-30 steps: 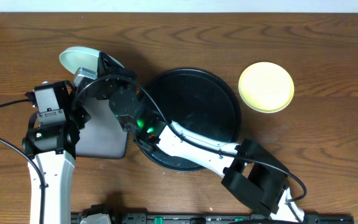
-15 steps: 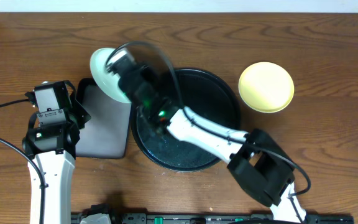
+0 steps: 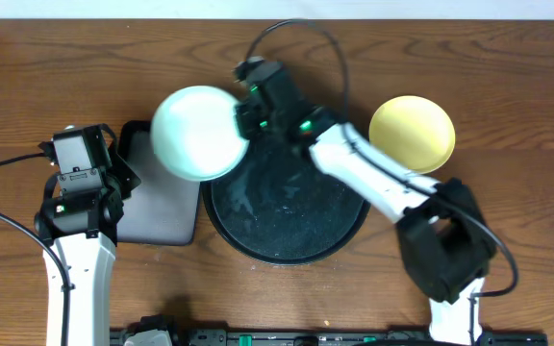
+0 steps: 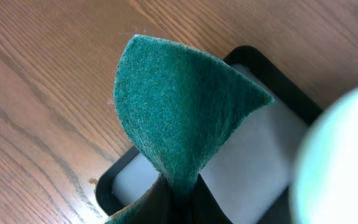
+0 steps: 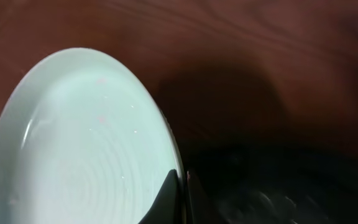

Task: Clean dirty plates on tray and stack at the side
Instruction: 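Carry the mint plate right and lay it on the yellow plate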

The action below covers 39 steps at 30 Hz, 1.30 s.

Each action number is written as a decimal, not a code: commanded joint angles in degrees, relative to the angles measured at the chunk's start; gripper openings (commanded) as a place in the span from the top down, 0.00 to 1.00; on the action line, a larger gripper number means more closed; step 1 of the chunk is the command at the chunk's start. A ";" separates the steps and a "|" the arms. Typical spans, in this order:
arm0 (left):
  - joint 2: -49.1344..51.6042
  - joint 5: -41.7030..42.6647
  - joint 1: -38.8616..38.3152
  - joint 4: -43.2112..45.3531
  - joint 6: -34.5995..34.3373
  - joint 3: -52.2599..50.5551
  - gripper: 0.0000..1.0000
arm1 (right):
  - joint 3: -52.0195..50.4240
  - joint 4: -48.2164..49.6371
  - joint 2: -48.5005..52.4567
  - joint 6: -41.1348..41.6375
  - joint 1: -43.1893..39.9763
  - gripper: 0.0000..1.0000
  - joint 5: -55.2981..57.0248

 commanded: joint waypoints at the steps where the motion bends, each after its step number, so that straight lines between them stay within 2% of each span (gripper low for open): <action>1: -0.35 -0.83 0.17 0.09 -0.33 -0.02 0.92 | 0.72 -5.73 -3.26 2.45 -5.62 0.99 -4.92; 9: -0.35 -0.57 0.17 0.09 -0.35 -0.02 0.93 | 0.72 -23.56 -3.78 2.45 -17.92 0.99 -5.16; 23: -0.35 -0.46 0.17 0.11 -0.35 -0.02 0.92 | 0.72 -37.66 -3.78 -1.73 -41.05 0.99 -4.46; 31: -0.35 -0.46 0.17 0.11 -0.35 -0.02 0.92 | 0.63 -43.30 -3.78 -2.32 -48.59 0.99 -1.73; 37: -0.35 -0.46 0.17 0.09 -0.35 -0.02 0.92 | -0.26 -44.00 -3.78 -2.34 -49.83 0.99 -0.17; 39: -0.35 -0.46 0.17 0.09 -0.35 -0.02 0.92 | -0.79 -43.82 -3.76 -2.34 -49.75 0.93 -0.17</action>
